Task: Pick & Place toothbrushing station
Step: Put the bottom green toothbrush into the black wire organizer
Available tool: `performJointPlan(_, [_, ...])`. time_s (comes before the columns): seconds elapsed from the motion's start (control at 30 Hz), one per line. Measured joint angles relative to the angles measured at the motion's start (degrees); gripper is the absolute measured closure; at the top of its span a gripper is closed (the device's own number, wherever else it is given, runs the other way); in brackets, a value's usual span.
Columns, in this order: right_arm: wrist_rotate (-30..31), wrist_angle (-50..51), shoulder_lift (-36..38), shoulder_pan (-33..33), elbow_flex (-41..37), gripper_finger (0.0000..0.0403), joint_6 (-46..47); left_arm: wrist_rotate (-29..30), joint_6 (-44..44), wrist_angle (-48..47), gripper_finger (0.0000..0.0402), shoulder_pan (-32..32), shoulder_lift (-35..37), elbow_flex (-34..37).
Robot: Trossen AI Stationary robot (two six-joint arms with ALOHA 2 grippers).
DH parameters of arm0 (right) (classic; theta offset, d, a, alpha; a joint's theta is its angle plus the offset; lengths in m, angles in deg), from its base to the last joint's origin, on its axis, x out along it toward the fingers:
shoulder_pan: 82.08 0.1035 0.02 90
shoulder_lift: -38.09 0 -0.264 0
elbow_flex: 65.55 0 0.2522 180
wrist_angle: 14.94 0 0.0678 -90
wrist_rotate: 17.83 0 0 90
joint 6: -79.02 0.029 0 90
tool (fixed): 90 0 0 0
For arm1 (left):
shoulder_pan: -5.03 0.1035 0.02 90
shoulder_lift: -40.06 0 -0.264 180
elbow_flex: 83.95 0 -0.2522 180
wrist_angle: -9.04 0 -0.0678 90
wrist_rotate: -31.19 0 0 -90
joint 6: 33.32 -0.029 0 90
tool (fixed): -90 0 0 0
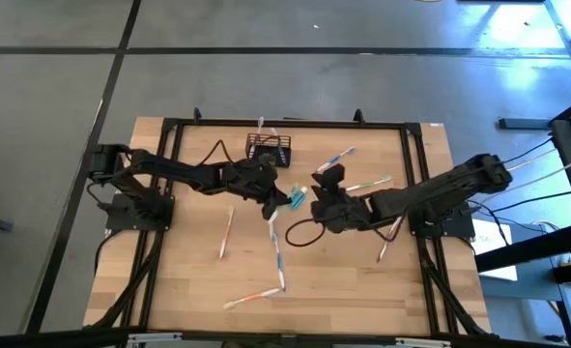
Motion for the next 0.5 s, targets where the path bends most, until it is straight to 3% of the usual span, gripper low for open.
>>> performJointPlan(0.2, [-10.3, 10.4, 3.4, -1.5, 0.0, 0.0198, 14.9, 4.6, -4.4, -0.7, 0.0374, 1.2, 5.0, 0.0])
performJointPlan(0.5, [-20.8, 15.2, 3.5, -5.0, 0.0, 0.0198, 24.2, 13.9, -13.0, -1.9, 0.0374, 3.0, 10.3, 0.0])
